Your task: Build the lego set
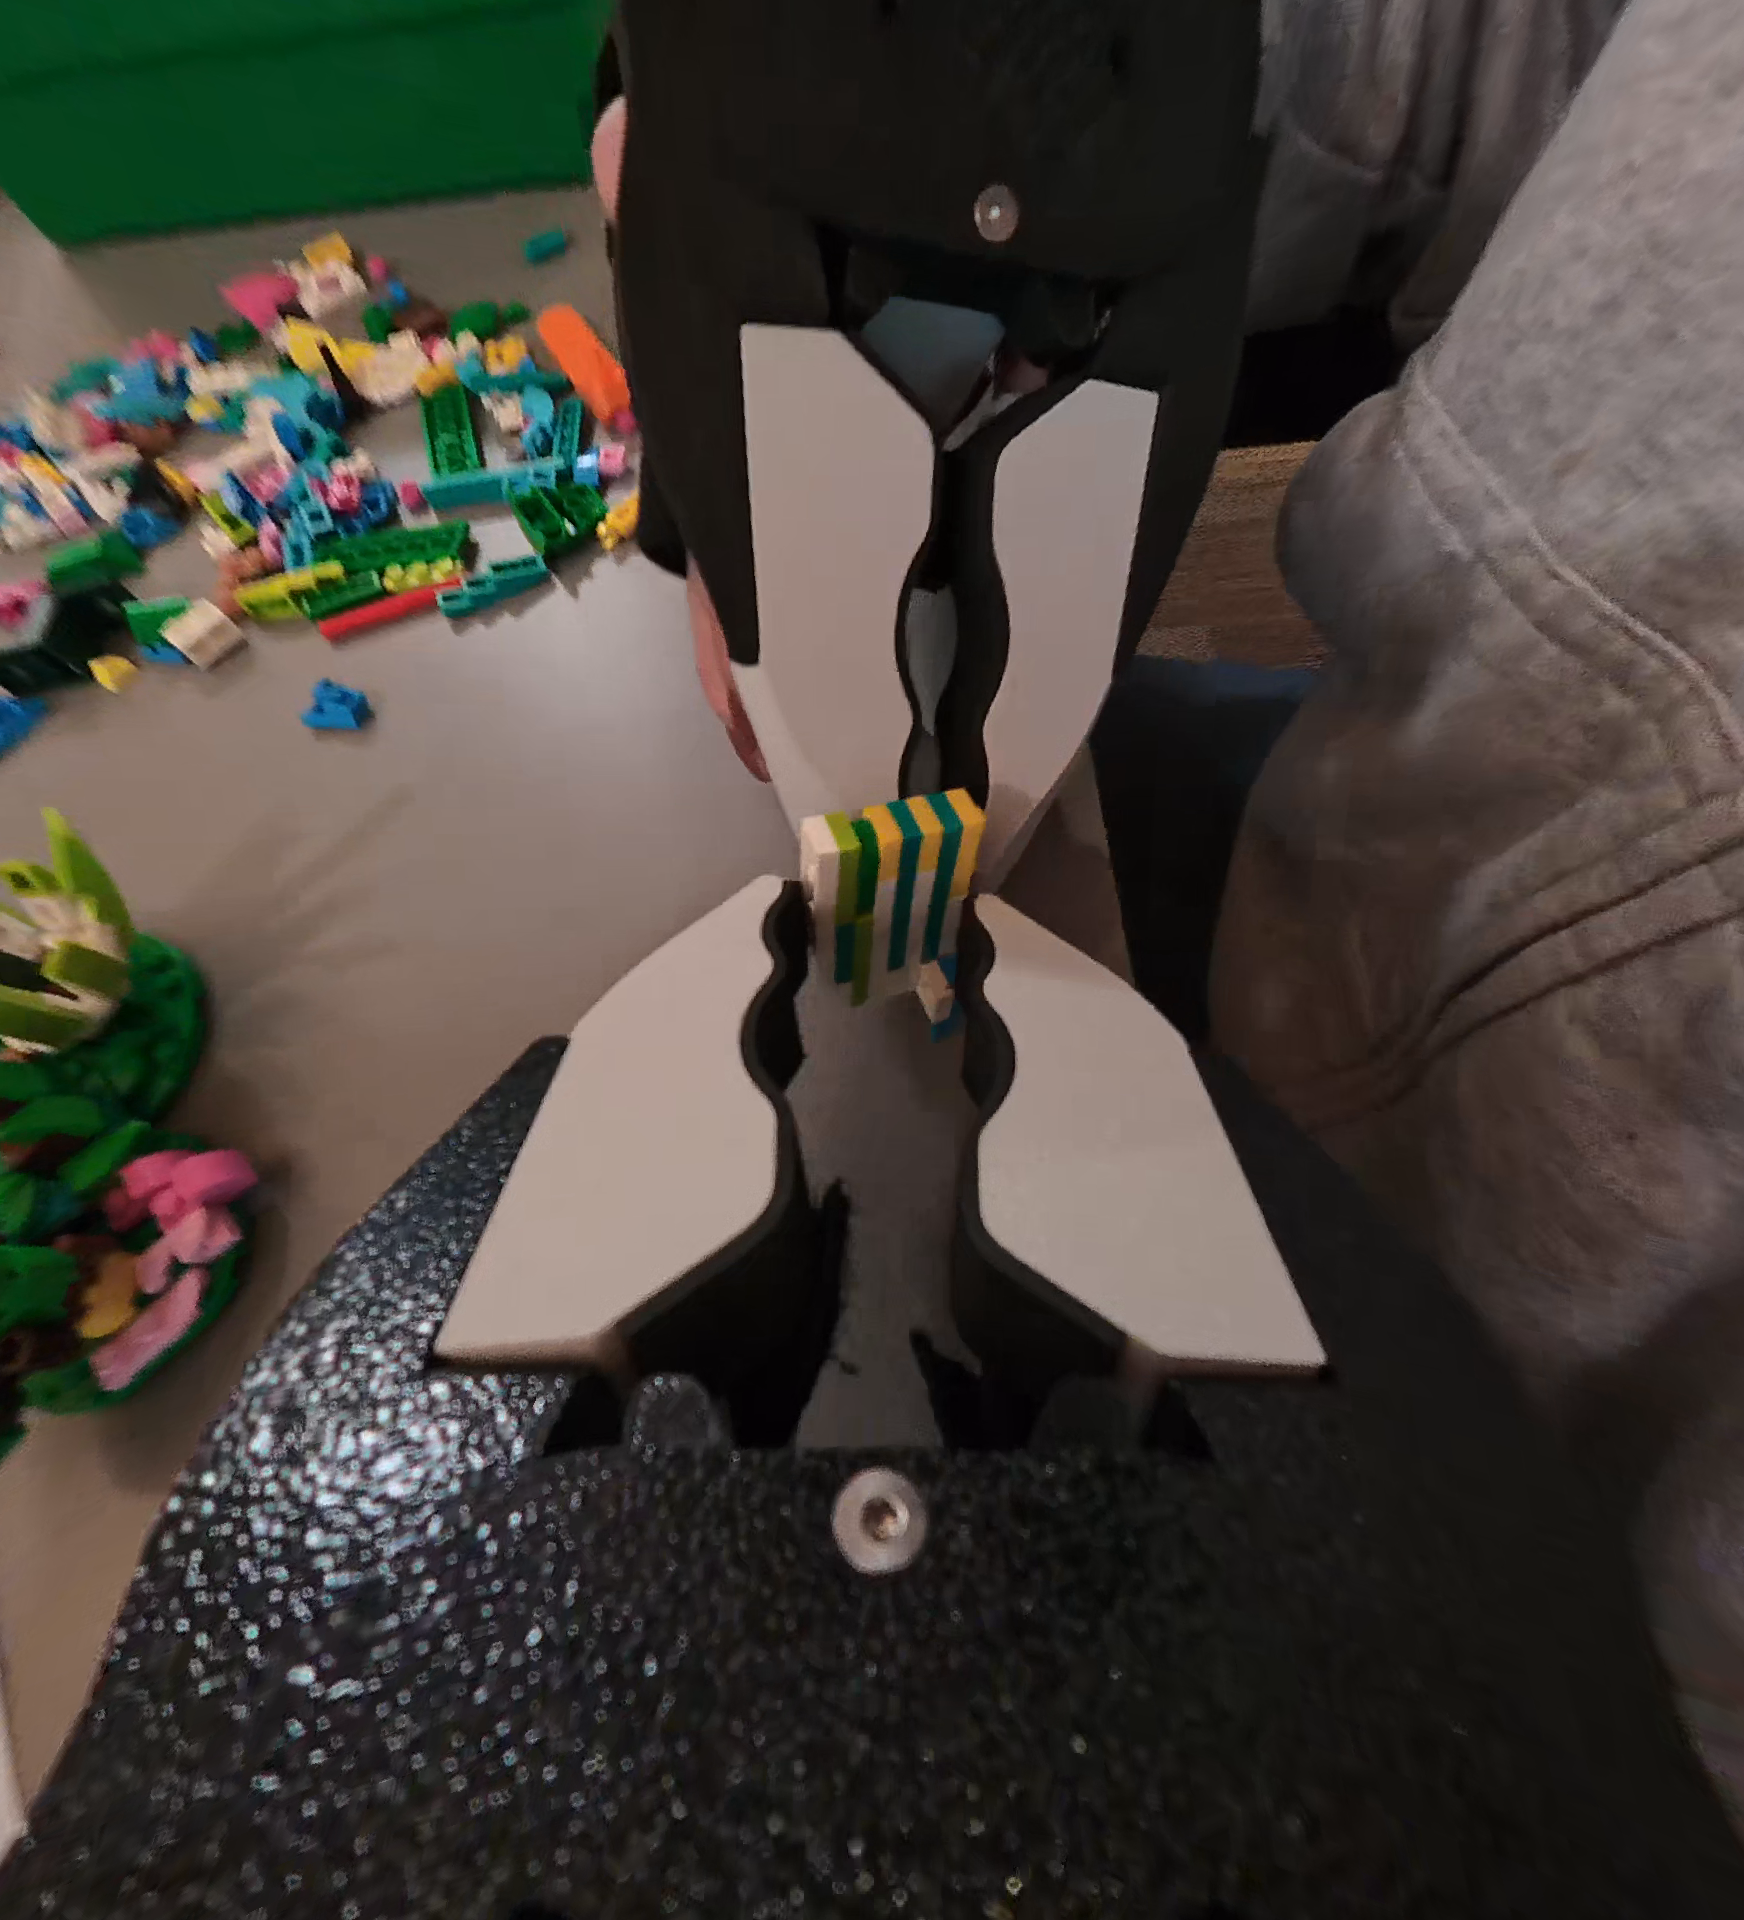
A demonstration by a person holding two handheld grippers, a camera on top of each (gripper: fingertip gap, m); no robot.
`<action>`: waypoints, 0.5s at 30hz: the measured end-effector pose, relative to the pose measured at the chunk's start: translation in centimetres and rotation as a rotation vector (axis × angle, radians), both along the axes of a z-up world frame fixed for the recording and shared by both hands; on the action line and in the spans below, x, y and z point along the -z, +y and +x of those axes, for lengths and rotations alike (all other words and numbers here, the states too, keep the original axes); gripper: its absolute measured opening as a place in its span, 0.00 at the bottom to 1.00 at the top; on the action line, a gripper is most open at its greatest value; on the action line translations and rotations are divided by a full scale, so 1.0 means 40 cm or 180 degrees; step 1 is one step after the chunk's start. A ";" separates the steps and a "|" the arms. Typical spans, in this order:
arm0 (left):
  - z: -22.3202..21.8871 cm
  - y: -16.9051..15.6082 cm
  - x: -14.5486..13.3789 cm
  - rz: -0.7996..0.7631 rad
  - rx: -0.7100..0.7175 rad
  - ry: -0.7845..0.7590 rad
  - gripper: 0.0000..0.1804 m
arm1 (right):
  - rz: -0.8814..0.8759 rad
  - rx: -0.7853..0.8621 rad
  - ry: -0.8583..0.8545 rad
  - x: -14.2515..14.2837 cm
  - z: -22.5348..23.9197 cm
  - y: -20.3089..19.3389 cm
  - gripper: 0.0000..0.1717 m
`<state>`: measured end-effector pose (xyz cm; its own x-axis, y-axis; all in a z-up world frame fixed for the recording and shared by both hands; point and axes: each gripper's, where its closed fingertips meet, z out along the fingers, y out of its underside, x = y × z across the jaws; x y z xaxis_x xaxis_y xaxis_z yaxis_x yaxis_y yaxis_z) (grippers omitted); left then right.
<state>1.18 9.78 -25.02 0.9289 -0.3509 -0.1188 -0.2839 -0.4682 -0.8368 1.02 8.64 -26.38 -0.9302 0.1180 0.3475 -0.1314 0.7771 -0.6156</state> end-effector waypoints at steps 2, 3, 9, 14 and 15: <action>0.005 -0.002 -0.014 0.0130 0.0066 0.0227 0.15 | 0.0103 -0.0042 0.0226 -0.015 0.002 -0.001 0.03; 0.008 -0.002 -0.021 0.0200 0.0099 0.0314 0.15 | 0.0157 -0.0061 0.0307 -0.021 0.004 -0.002 0.03; 0.018 -0.007 -0.057 0.0683 0.0172 0.0317 0.15 | 0.0058 0.0008 0.0248 -0.056 0.013 -0.006 0.03; 0.020 -0.013 -0.081 0.0975 0.0183 0.0173 0.15 | -0.0060 0.0070 0.0196 -0.079 0.016 -0.011 0.03; 0.020 -0.013 -0.084 0.0995 0.0178 0.0160 0.15 | -0.0074 0.0086 0.0212 -0.083 0.015 -0.011 0.03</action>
